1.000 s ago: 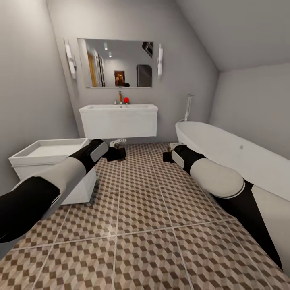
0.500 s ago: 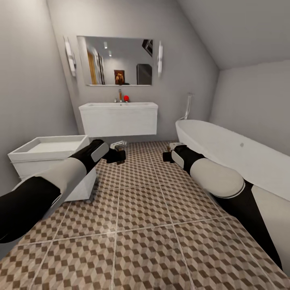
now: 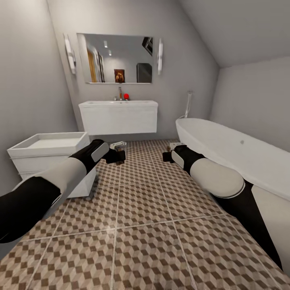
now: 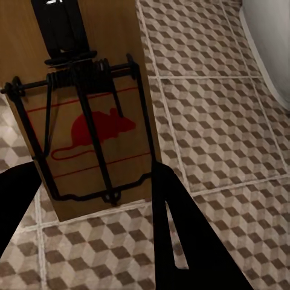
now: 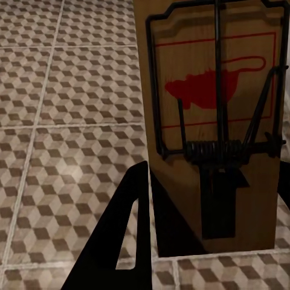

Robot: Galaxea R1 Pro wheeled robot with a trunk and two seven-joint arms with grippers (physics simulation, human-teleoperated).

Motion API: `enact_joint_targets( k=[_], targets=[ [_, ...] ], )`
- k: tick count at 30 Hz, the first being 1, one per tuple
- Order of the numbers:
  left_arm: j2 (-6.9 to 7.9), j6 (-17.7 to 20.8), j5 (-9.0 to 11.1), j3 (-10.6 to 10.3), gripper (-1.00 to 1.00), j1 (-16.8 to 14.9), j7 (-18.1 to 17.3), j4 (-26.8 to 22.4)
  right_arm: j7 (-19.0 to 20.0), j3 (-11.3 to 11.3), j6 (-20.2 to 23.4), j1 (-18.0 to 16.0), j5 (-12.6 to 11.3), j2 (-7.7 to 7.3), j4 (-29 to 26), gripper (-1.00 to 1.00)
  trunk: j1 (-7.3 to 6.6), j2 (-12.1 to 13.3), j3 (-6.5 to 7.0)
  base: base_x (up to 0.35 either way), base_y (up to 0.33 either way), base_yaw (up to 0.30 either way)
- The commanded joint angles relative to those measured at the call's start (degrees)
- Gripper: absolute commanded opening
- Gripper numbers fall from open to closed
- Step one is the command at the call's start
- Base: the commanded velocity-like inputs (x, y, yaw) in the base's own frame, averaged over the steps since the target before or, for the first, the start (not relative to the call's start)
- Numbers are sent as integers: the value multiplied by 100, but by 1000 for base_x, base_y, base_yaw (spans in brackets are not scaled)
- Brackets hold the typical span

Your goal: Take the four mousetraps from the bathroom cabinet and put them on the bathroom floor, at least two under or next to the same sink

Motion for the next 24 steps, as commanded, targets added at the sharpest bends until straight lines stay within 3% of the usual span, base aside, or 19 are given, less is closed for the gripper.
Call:
enact_joint_targets(
  k=[1,8,15,24],
  targets=[
    [0,6,59,-26,-100,-3,53,-11,-24,48,25,-3,-67,4,8,-100,21,-44,-24,0,0,0],
    [-6,-63,-31,-37,-100,-7,55,-14,-24,49,19,-3,-62,4,8,-100,39,-54,-179,0,0,0],
    [-104,-681,-133,-41,-100,-3,59,-2,-29,48,-252,-3,-65,4,8,-100,57,-63,-334,0,0,0],
    [-227,-1005,-268,-45,-100,-3,67,2,-32,49,-365,-3,-67,4,0,-100,80,-75,-534,0,0,0]
  ],
)
